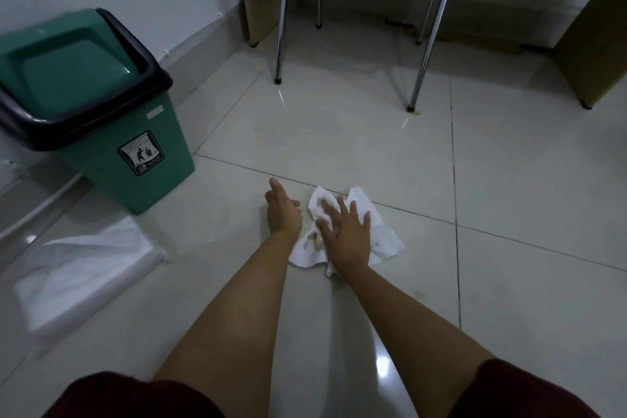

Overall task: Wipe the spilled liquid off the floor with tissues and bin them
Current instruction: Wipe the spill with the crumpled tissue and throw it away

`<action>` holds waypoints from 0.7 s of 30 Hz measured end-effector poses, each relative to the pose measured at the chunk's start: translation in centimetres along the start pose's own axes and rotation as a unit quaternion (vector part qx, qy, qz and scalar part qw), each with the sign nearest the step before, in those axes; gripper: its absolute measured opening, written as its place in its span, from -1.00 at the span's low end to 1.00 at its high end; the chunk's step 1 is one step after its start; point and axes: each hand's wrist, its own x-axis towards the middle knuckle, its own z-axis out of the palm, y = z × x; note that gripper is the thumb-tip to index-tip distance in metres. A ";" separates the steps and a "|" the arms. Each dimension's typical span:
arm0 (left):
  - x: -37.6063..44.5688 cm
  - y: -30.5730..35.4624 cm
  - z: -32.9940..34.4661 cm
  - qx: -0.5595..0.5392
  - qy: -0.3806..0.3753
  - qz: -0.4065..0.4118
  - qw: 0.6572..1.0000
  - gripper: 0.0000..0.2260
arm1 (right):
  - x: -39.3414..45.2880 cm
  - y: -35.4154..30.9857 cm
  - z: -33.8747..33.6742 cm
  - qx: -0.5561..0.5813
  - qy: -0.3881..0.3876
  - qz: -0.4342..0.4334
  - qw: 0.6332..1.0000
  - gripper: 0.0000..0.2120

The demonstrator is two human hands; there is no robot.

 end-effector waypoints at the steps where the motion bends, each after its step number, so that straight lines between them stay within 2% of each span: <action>1: 0.3 0.0 -0.3 0.018 0.022 0.027 0.999 -0.40 | -0.2 0.1 0.1 0.030 0.004 -0.013 0.999 -0.58; 3: 0.6 -0.2 -0.8 0.029 0.030 0.050 0.998 -0.42 | -1.3 0.0 0.2 0.104 0.013 -0.035 0.994 -0.59; 5: 0.1 -0.3 -0.8 0.055 0.019 0.066 0.996 -0.42 | -2.6 -0.3 0.0 0.126 0.006 -0.038 0.991 -0.54; 7: -0.7 -0.5 -0.3 0.076 0.010 0.083 0.994 -0.44 | -3.7 -0.5 -0.3 0.089 -0.012 -0.043 0.995 -0.30; 8: -1.1 -0.6 0.1 0.078 0.006 0.087 0.993 -0.45 | -4.0 -0.5 -0.5 0.059 -0.019 -0.049 0.997 -0.25; 10: -1.8 -0.7 0.8 0.071 -0.011 0.079 0.994 -0.46 | -4.2 0.0 -1.1 0.041 -0.021 -0.060 0.997 -0.39; 13: -2.7 -0.9 1.3 0.086 -0.039 0.068 0.993 -0.46 | -5.3 1.6 -2.1 0.083 -0.007 -0.048 0.995 -0.59; 18: -4.2 -1.4 1.5 0.115 -0.068 0.061 0.989 -0.42 | -7.5 4.7 -3.6 0.112 0.042 0.029 0.992 -0.62; 21: -5.0 -1.2 2.1 0.128 -0.081 0.067 0.986 -0.41 | -9.3 5.1 -4.0 0.111 0.038 0.024 0.993 -0.60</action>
